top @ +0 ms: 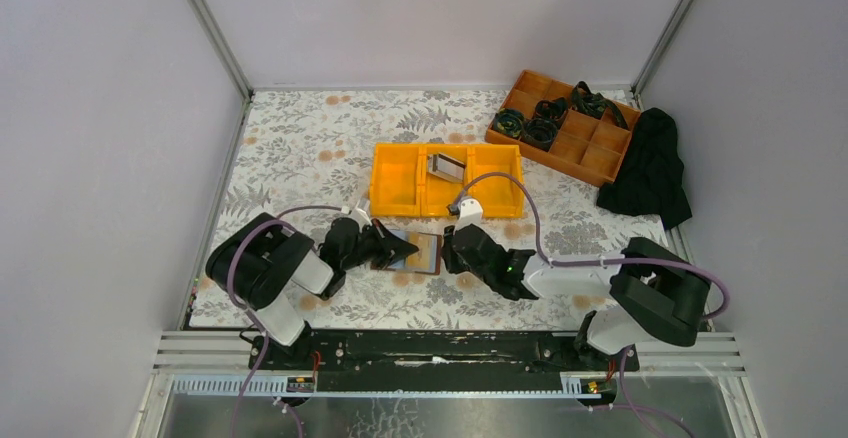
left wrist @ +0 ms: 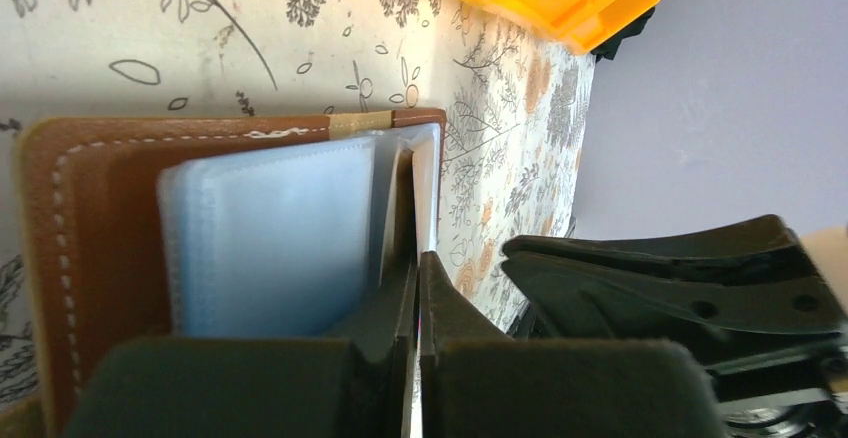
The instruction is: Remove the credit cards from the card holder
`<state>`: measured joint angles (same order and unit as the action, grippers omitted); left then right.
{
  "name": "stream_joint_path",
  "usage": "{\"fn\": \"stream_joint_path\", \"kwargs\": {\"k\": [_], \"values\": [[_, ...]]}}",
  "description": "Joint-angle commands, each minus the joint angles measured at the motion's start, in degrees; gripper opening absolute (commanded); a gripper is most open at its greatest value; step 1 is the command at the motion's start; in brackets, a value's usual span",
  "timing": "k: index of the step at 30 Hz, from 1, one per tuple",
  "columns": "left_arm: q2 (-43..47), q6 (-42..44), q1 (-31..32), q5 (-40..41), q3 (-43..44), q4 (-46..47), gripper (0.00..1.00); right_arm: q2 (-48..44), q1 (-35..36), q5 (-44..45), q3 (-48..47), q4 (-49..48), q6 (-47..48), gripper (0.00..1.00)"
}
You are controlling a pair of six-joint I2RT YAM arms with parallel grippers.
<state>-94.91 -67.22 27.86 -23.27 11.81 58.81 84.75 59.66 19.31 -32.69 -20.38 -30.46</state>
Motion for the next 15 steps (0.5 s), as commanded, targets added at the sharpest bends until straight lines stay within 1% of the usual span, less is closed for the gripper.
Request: {"fn": "stream_joint_path", "kwargs": {"k": [1, 8, 12, 15], "values": [[-3.2, -0.4, -0.3, -1.7, -1.4, 7.0, 0.00, -2.8, 1.0, -0.5, -1.0, 0.7, 0.8, 0.19], [-8.3, -2.5, -0.3, -2.4, -2.4, 13.9, 0.00, 2.1, 1.1, -2.8, -4.3, -1.1, 1.3, 0.19], [-8.2, -2.1, -0.3, -2.5, -2.4, 13.9, 0.00, 4.2, 1.1, -5.3, -5.2, -4.0, 0.5, 0.19], [-7.3, -1.5, -0.3, -2.5, -2.2, 12.0, 0.00, 5.3, 1.1, -5.9, -5.6, -4.8, 0.0, 0.19]]}}
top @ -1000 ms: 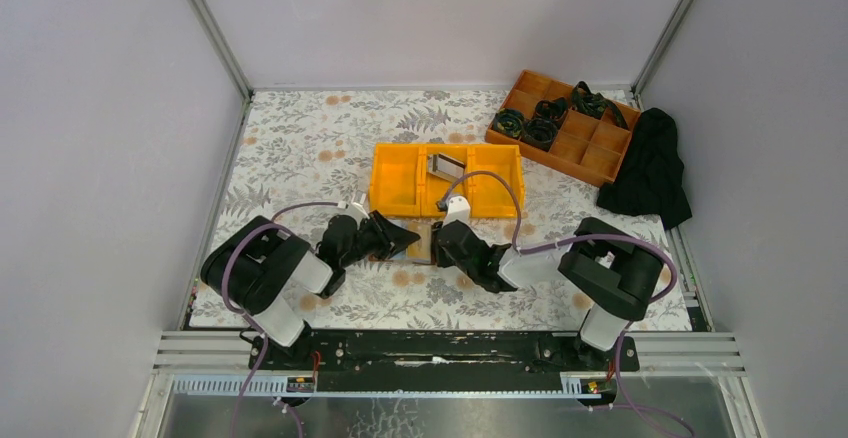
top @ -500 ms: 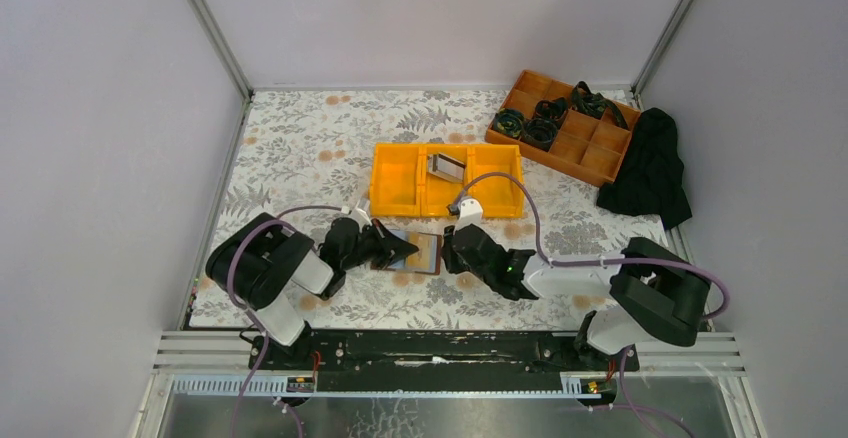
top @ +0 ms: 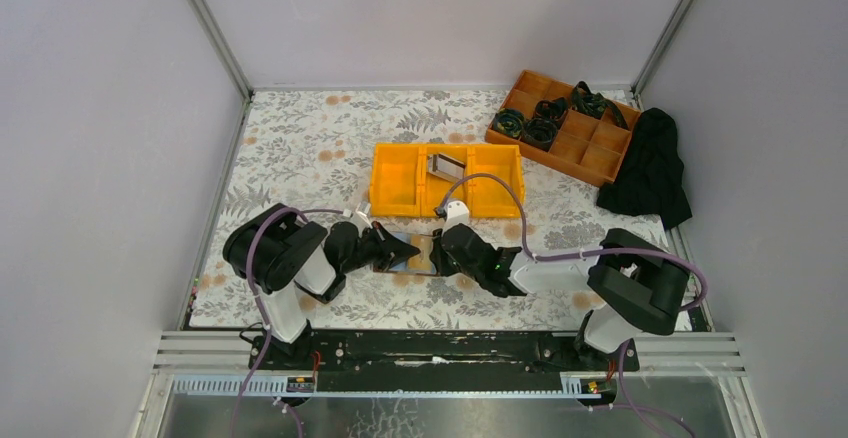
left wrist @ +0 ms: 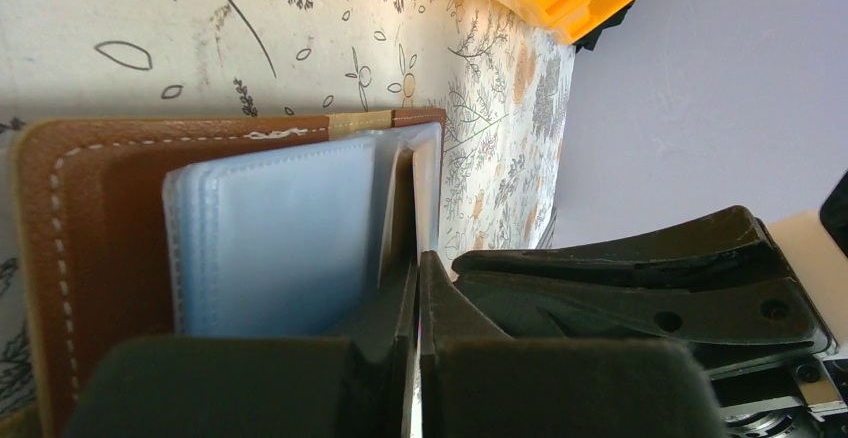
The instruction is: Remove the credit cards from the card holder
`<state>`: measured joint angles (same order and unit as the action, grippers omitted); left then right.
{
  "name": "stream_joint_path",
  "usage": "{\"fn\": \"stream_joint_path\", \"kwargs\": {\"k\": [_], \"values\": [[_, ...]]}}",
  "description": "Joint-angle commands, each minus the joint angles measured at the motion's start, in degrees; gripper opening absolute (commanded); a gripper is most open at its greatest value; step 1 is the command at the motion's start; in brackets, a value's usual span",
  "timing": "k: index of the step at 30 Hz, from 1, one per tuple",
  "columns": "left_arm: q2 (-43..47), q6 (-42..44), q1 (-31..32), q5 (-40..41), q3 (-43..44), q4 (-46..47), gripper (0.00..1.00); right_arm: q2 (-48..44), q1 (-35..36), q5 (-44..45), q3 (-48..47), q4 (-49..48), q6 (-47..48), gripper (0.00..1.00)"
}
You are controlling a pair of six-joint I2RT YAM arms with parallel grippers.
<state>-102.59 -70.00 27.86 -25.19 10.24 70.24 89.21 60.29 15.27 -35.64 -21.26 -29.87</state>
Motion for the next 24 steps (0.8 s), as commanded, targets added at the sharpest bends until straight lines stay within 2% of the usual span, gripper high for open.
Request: {"fn": "stream_joint_path", "kwargs": {"k": [1, 5, 7, 9, 24], "values": [[0.6, 1.5, -0.3, -0.7, -0.5, 0.1, 0.01, 1.2, 0.4, -1.8, -2.5, -4.1, -0.8, 0.19], [1.5, 2.6, -0.3, -1.1, 0.2, -2.5, 0.11, 2.5, 0.4, -1.7, -1.5, -5.2, -1.7, 0.18], [1.8, 3.1, -0.4, -1.4, 0.5, -3.5, 0.19, 3.1, 0.4, -2.4, -0.1, -6.7, -2.3, 0.18], [1.9, 3.4, -0.5, -1.4, 0.6, -4.1, 0.24, 3.5, 0.4, -2.6, 1.1, -8.2, -3.1, 0.17], [5.7, 6.4, -3.4, -2.5, 0.8, -9.9, 0.25, 1.2, -0.5, -1.3, 3.7, -7.5, -3.7, 0.16]]}}
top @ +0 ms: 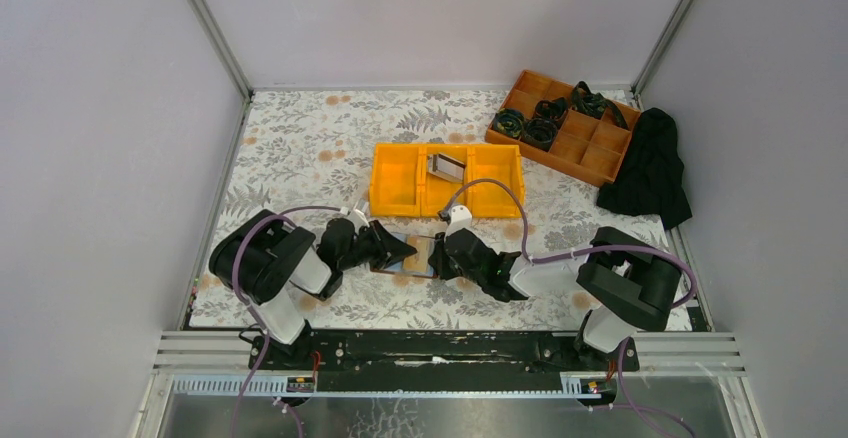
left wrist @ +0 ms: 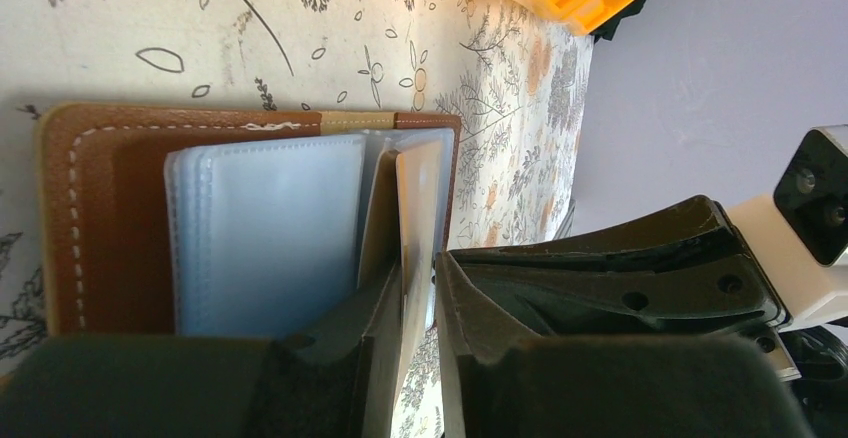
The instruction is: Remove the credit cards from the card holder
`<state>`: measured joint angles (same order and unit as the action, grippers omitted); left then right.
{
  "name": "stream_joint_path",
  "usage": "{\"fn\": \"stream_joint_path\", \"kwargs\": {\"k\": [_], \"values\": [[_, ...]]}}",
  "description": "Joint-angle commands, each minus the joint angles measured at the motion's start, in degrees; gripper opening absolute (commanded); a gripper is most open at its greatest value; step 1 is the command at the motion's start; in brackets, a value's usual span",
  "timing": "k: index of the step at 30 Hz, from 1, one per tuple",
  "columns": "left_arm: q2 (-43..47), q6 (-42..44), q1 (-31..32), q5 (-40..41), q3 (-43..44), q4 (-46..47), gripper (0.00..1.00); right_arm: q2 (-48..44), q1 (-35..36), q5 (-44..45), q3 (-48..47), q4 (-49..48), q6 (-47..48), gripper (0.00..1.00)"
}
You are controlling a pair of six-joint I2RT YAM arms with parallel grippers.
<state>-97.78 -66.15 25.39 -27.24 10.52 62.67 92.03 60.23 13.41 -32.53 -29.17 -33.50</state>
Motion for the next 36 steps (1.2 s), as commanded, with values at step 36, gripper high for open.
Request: {"fn": "stream_joint_path", "kwargs": {"k": [36], "values": [[-2.1, 3.1, -4.4, -3.9, -1.1, -0.3, 0.21, -0.9, -1.4, -4.0, -8.3, 2.7, 4.0, 0.15]]}}
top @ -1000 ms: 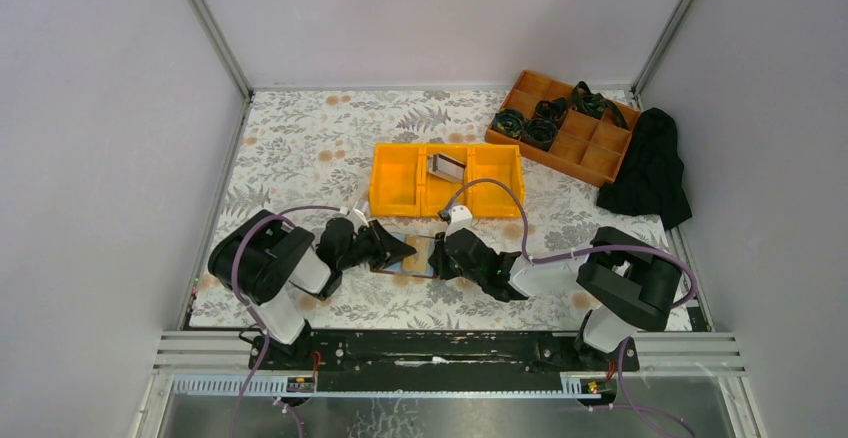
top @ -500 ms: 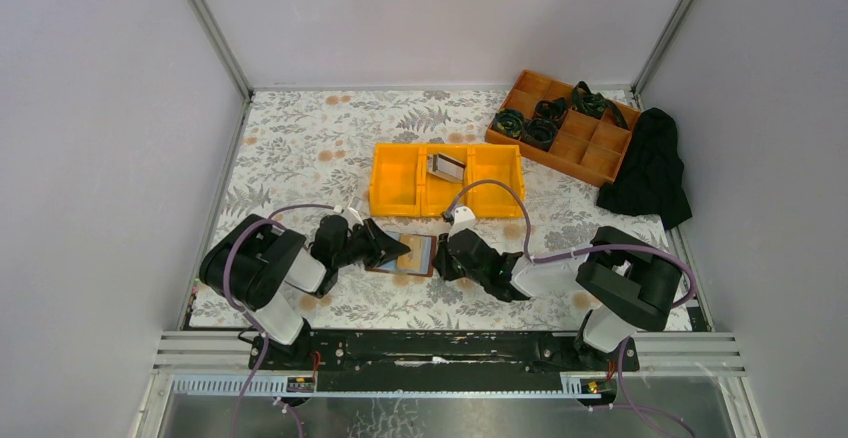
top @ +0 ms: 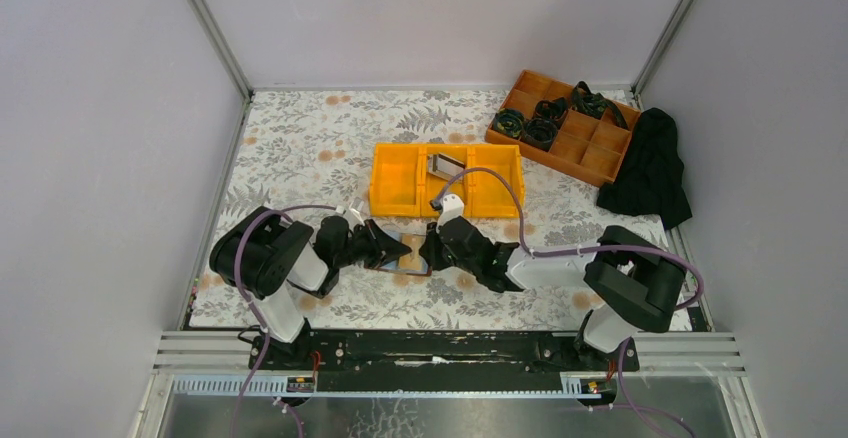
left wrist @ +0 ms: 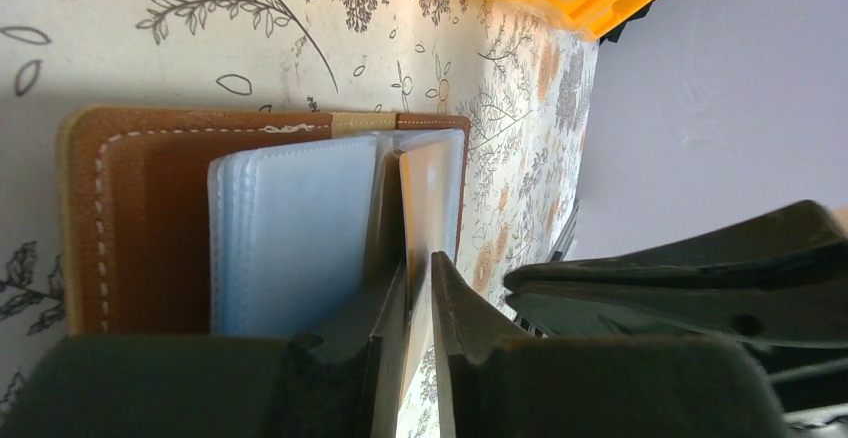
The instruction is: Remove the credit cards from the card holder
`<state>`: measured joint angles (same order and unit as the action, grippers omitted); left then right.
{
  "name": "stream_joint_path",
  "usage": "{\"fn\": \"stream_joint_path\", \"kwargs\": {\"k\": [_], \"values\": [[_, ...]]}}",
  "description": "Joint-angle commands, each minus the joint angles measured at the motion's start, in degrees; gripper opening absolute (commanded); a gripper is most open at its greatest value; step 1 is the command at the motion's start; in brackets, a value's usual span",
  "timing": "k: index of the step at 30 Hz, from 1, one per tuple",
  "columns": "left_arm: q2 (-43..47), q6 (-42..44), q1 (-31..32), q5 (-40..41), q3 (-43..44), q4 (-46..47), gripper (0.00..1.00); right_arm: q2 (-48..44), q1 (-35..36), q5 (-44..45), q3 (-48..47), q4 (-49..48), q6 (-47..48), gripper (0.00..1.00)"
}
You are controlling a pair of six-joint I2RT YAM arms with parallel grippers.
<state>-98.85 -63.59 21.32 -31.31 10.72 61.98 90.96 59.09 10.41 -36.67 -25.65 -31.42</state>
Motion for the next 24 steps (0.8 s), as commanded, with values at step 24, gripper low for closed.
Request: {"fn": "stream_joint_path", "kwargs": {"k": [24], "values": [[3.9, 2.2, -0.6, 1.3, -2.2, -2.2, 0.24, 5.9, -0.6, -2.1, 4.1, -7.7, -5.6, 0.13]]}}
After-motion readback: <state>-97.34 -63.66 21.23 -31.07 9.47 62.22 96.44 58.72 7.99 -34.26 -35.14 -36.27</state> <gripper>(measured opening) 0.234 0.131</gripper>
